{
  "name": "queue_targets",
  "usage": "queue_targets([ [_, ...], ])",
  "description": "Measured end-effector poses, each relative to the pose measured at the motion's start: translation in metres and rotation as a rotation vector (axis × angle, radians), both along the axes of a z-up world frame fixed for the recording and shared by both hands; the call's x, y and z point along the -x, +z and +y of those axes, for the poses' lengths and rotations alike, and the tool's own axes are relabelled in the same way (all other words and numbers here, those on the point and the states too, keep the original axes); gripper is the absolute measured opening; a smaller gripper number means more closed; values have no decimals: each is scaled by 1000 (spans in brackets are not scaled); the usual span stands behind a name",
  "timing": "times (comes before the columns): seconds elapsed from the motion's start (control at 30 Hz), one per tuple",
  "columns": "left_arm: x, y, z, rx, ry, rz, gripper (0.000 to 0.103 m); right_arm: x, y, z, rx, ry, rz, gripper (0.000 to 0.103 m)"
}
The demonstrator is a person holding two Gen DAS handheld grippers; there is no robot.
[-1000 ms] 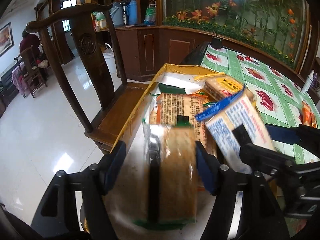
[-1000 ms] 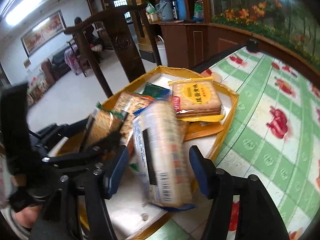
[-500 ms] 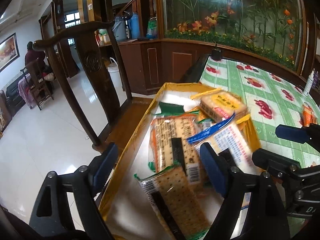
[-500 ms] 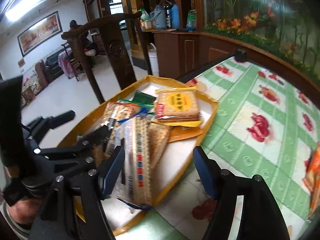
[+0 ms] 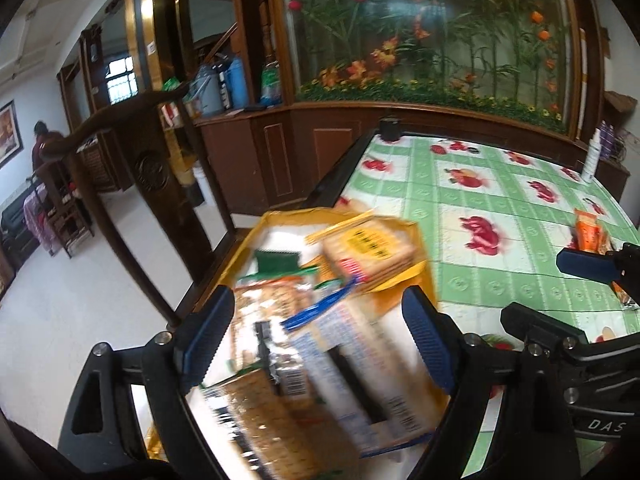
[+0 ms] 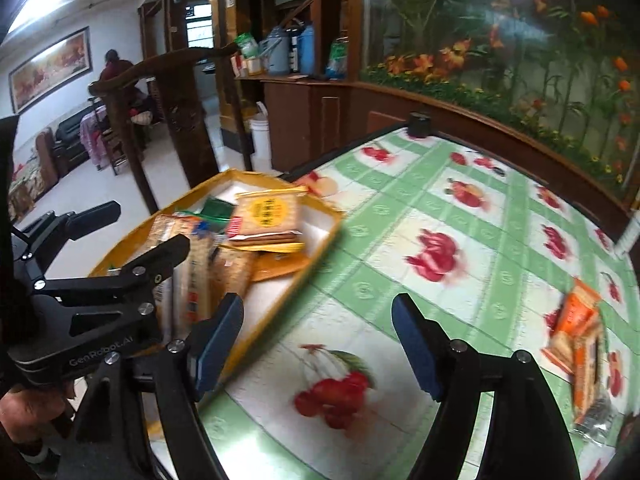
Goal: Organize snacks
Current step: 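Move both tools back over the remaining orange cracker packs on the table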
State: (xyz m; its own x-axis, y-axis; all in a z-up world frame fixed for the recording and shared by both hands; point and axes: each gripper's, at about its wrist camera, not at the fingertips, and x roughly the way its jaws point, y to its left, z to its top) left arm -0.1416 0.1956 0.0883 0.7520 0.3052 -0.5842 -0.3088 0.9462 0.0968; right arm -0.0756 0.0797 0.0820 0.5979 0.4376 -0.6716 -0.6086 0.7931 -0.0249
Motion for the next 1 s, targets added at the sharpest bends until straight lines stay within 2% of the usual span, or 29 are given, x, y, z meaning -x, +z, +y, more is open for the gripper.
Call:
queue_targets([
  [0.4, -28, 12, -80, -60, -145, -13, 88, -12, 5, -76, -19, -154, -12, 79],
  [0.83, -51, 5, -148, -97, -263, 18, 88, -21, -4, -149, -46, -293, 18, 79],
  [0.9, -56, 4, -154, -89, -280, 33, 88, -24, -7, -160, -42, -311, 29, 79],
  [1.0, -69, 1, -152, 8, -319, 88, 88, -29, -10, -177, -50, -341, 47, 79],
])
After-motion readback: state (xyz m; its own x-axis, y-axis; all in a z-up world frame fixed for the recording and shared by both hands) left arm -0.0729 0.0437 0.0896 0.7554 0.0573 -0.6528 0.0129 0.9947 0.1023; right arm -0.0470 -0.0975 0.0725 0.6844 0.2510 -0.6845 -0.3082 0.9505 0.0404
